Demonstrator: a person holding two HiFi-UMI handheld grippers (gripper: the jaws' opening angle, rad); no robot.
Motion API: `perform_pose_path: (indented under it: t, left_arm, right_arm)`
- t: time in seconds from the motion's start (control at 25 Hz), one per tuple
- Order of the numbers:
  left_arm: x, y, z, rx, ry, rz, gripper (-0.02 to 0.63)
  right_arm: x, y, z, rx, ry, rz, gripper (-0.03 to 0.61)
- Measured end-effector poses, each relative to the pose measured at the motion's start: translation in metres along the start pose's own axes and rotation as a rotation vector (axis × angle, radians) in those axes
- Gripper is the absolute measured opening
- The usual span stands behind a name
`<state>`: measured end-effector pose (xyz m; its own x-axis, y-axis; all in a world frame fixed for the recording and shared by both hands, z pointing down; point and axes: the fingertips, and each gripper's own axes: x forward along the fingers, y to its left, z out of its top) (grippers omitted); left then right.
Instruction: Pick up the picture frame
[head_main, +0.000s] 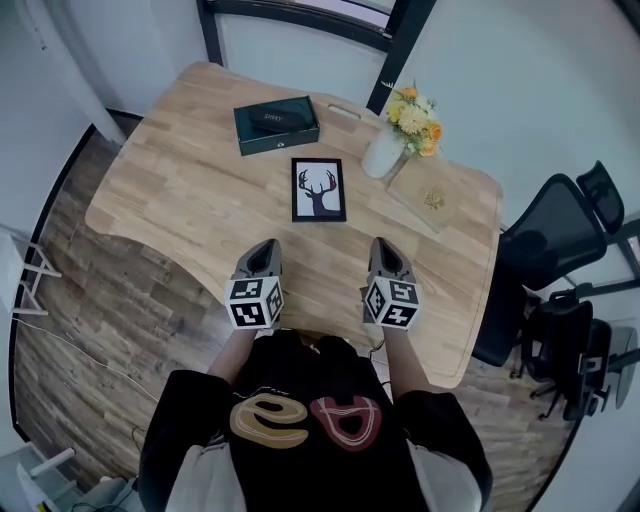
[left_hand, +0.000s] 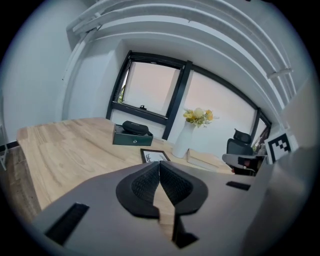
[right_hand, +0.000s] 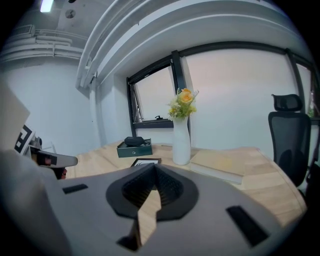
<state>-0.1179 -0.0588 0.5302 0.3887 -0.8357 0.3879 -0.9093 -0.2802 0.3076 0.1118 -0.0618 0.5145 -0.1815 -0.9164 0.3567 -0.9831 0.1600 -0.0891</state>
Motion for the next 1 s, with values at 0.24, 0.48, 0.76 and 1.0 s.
perform_pose_path:
  t: [0.24, 0.48, 0.76, 1.0]
  left_arm:
    - [0.023, 0.005, 0.005, 0.015, 0.016, -0.013, 0.018]
    - [0.056, 0.0, 0.014, 0.036, 0.04, -0.015, 0.017]
    - [0.085, 0.01, 0.026, 0.03, 0.052, 0.021, 0.017]
    - [0.108, 0.023, 0.03, -0.006, 0.067, 0.044, 0.018]
  right_arm:
    - [0.035, 0.004, 0.006, -0.002, 0.034, 0.016, 0.011]
    - [0.067, 0.003, 0.015, -0.011, 0.058, 0.03, 0.011]
    - [0.094, 0.005, 0.026, -0.044, 0.081, 0.066, 0.012]
    - [0.115, 0.004, 0.029, -0.065, 0.136, 0.084, 0.012]
